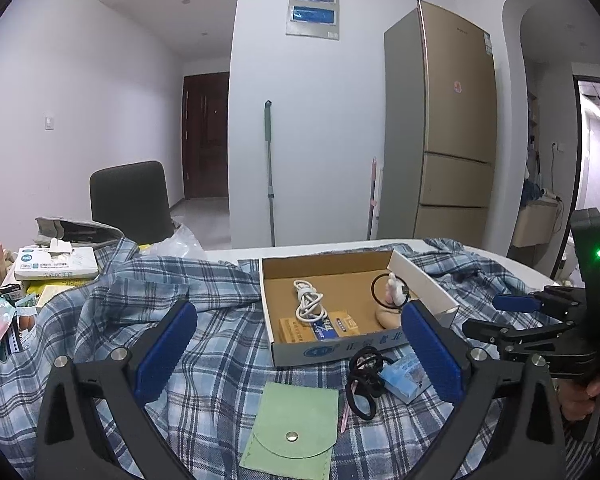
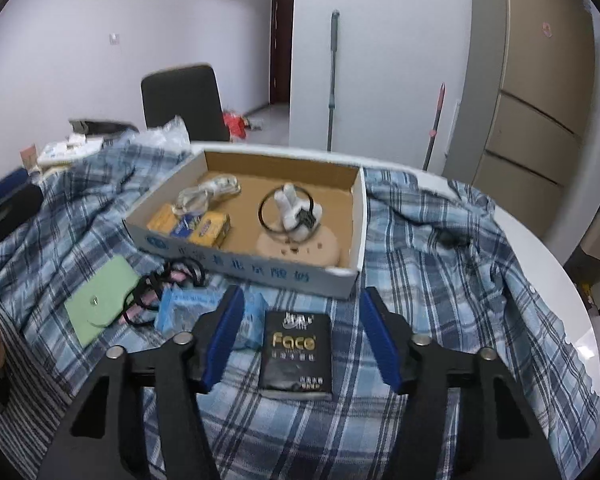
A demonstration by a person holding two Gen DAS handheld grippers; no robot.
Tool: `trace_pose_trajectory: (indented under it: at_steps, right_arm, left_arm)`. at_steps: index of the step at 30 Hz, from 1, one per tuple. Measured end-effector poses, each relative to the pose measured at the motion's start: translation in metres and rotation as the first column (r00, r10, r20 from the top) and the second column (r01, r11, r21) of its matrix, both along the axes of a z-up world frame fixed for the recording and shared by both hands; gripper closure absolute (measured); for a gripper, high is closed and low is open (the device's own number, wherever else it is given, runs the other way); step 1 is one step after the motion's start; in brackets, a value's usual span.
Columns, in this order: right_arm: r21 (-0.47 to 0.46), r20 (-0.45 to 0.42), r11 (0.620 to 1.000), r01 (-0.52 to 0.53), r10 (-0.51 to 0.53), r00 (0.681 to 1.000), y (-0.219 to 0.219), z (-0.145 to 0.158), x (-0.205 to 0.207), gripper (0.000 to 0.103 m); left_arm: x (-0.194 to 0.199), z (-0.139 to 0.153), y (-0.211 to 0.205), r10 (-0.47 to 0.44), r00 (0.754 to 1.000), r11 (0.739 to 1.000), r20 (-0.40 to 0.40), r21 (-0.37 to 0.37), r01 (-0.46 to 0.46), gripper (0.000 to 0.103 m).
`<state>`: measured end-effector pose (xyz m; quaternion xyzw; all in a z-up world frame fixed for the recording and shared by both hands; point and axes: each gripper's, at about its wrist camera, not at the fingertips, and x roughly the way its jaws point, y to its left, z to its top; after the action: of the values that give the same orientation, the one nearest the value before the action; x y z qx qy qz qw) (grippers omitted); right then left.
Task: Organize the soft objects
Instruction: 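Grasp the black Face tissue pack with the right gripper while the left gripper approaches the green pouch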
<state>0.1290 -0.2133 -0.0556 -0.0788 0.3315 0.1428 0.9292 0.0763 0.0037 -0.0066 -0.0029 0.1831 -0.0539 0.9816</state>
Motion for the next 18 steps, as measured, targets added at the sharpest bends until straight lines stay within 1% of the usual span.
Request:
trace_pose_trajectory:
  at_steps: [3, 4, 13, 17, 18]
  right_arm:
    - [-0.018, -0.056, 1.000, -0.009, 0.008, 0.998, 0.002, -0.007, 0.003, 0.057]
    - [-0.018, -0.075, 1.000, -0.018, 0.017, 0.997, 0.003, -0.010, 0.005, 0.058]
    - [-0.056, -0.204, 0.997, -0.043, 0.030, 0.978, 0.010, -0.033, 0.017, 0.058]
    - [-0.053, -0.241, 0.998, -0.030, 0.016, 0.970, 0.007, -0.039, 0.022, 0.058]
    - [-0.051, -0.246, 0.998, -0.025, 0.011, 0.969, 0.006, -0.039, 0.022, 0.057]
  left_arm:
    - [0.002, -0.002, 0.000, 0.004, 1.000, 1.000, -0.015, 0.002, -0.004, 0.000]
    - [0.003, -0.003, 0.000, 0.004, 1.000, 1.000, -0.019, 0.002, -0.004, 0.000]
    - [0.005, -0.005, 0.002, 0.016, 0.999, 1.000, -0.031, 0.003, -0.016, 0.000]
    - [0.007, -0.006, 0.005, 0.022, 0.999, 1.000, -0.046, -0.007, -0.023, 0.000]
    - [0.008, -0.006, 0.005, 0.025, 0.998, 1.000, -0.051, -0.009, -0.025, 0.000]
